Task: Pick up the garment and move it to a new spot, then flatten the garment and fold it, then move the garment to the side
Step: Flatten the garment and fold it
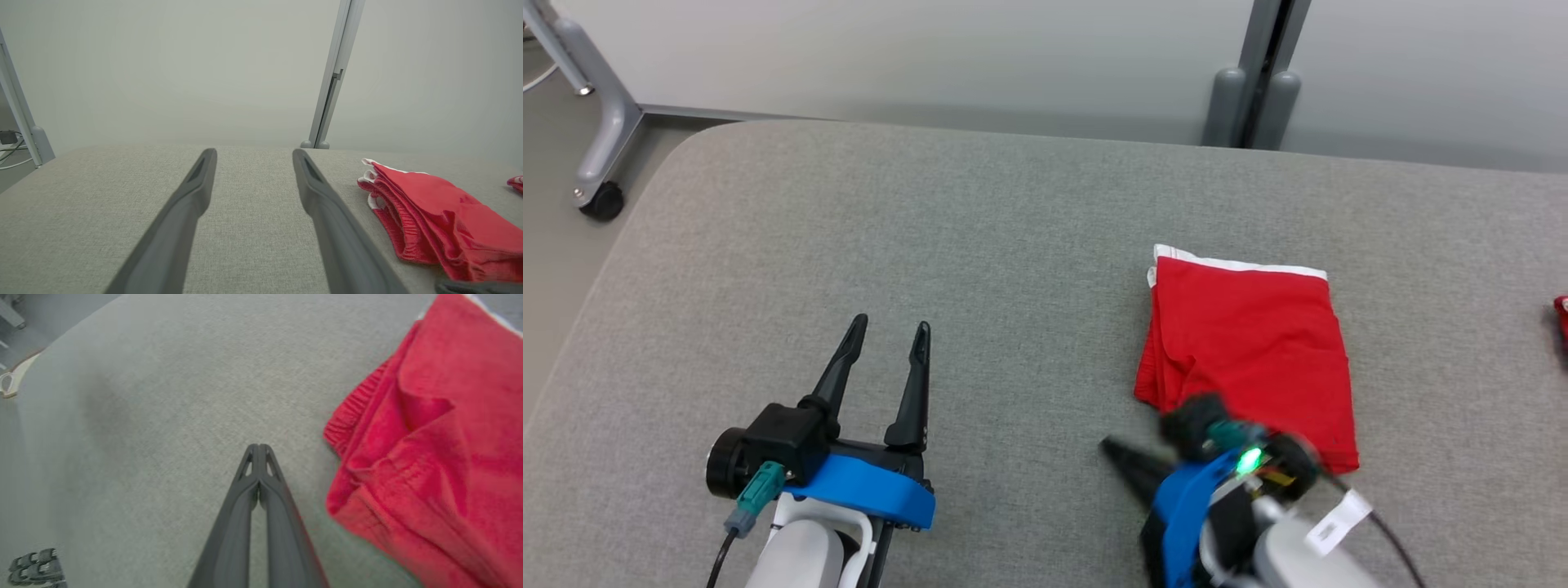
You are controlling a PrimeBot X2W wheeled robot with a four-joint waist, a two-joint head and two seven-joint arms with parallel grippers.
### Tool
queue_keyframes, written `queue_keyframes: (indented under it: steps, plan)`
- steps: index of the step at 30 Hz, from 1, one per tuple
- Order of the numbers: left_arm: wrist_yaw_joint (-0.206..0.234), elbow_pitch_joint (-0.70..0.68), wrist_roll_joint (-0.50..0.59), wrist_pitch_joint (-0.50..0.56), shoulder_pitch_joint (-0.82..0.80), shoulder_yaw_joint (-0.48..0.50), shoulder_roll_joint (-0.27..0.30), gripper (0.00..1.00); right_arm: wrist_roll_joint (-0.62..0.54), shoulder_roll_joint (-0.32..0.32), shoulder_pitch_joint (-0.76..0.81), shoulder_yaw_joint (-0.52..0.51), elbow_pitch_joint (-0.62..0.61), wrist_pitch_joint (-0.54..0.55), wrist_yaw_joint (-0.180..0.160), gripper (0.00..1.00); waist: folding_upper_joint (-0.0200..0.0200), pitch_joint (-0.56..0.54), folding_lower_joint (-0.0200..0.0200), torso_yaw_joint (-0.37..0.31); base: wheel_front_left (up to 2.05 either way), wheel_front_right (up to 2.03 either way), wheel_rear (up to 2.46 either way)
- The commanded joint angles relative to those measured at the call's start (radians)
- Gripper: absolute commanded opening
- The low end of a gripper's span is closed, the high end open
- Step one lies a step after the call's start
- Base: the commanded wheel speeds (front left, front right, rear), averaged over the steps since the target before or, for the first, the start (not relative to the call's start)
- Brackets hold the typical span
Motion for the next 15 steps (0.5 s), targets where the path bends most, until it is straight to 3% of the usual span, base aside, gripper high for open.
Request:
queue_keyframes:
  steps: [1,4,7,8,9,10,12,15]
  plan:
    - [-0.002,0.002,0.002,-0.004,0.008,0.005,0.007,1.0,0.04,0.002,0.034,0.04,-0.026,0.014,0.0,0.0,0.0,-0.01,-0.0001,-0.012,0.0,0.0,0.0]
    - [0.0,-0.001,0.003,-0.004,0.019,0.024,0.008,1.0,0.106,-0.005,0.057,0.103,-0.101,0.014,0.0,0.0,0.0,-0.023,-0.0001,-0.034,0.0,0.0,0.0]
    - [0.006,-0.005,0.002,-0.004,0.033,0.048,0.012,1.0,0.129,-0.015,0.088,0.076,-0.168,-0.032,0.0,0.0,0.0,-0.039,-0.0001,-0.065,0.0,0.0,0.0]
    - [0.008,-0.007,0.002,-0.004,0.039,0.057,0.011,1.0,0.124,-0.018,0.094,0.047,-0.188,-0.055,0.0,0.16,0.0,-0.044,-0.0001,-0.076,0.0,0.0,0.0]
    - [0.011,-0.009,0.003,-0.004,0.044,0.064,0.011,1.0,0.116,-0.018,0.103,0.013,-0.206,-0.075,0.0,0.41,0.0,-0.05,-0.0001,-0.086,0.0,0.0,0.0]
    - [0.015,-0.011,0.002,-0.004,0.049,0.073,0.013,1.0,0.103,-0.017,0.112,-0.022,-0.221,-0.091,0.0,0.4,0.0,-0.057,-0.0001,-0.097,0.0,0.0,0.0]
    - [0.015,-0.015,0.002,-0.004,0.06,0.087,0.014,1.0,0.08,-0.02,0.127,-0.094,-0.234,-0.103,0.0,0.0,0.0,-0.067,-0.0001,-0.114,0.0,0.0,0.0]
    - [0.014,-0.019,0.006,-0.004,0.064,0.092,0.01,1.0,0.021,-0.043,0.114,-0.182,-0.212,-0.091,0.0,0.0,0.0,-0.074,-0.0001,-0.123,0.0,0.0,0.0]
